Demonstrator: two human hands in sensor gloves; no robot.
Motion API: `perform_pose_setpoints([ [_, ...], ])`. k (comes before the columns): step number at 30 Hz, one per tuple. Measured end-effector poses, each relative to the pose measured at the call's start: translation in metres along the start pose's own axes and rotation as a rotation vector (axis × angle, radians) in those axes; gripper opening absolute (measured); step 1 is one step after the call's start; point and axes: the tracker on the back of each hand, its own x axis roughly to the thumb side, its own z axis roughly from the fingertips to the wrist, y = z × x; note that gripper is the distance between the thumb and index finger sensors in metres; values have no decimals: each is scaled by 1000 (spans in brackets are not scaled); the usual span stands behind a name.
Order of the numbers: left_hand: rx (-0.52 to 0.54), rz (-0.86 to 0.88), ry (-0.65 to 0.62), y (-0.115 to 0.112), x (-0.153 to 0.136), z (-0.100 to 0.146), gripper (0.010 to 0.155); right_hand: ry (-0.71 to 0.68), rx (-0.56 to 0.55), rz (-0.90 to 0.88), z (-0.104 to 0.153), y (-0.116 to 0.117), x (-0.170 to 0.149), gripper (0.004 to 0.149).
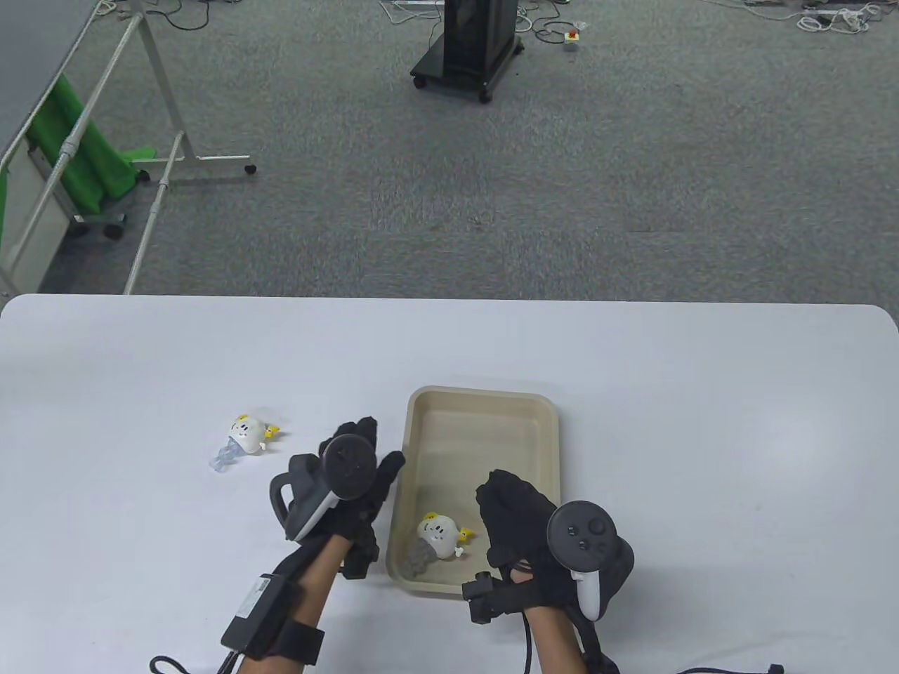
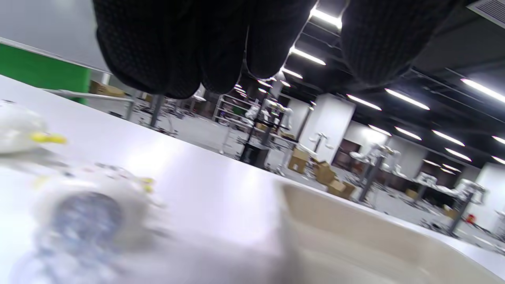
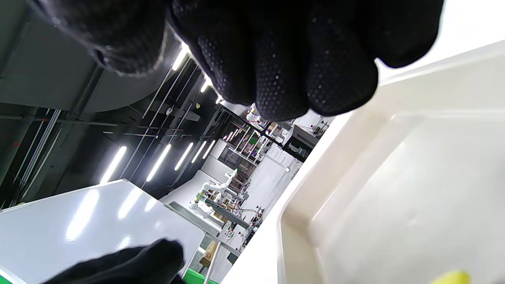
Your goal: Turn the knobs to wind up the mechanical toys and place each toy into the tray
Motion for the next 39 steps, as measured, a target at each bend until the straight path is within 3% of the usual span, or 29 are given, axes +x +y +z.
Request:
perform_pose_setpoints([
  [7,-14,70,128,-11,-57,-13,84,-8,8,0,0,1,0,58],
  [18,-178,78,300,-48,-88,-29,88,-34,24,46,3,8,4,56],
  [25,-240,-15,355,-62,-91,-35,86,-50,34,61,4,11,6,57],
  [28,-261,24,377,-62,-89,-36,79,-54,34,65,4,12,6,56],
  [35,-261,48,400,-59,-82,-36,75,-62,41,82,6,15,7,56],
  [39,-234,-30,361,-58,-73,-34,72,-67,45,89,6,17,7,56],
])
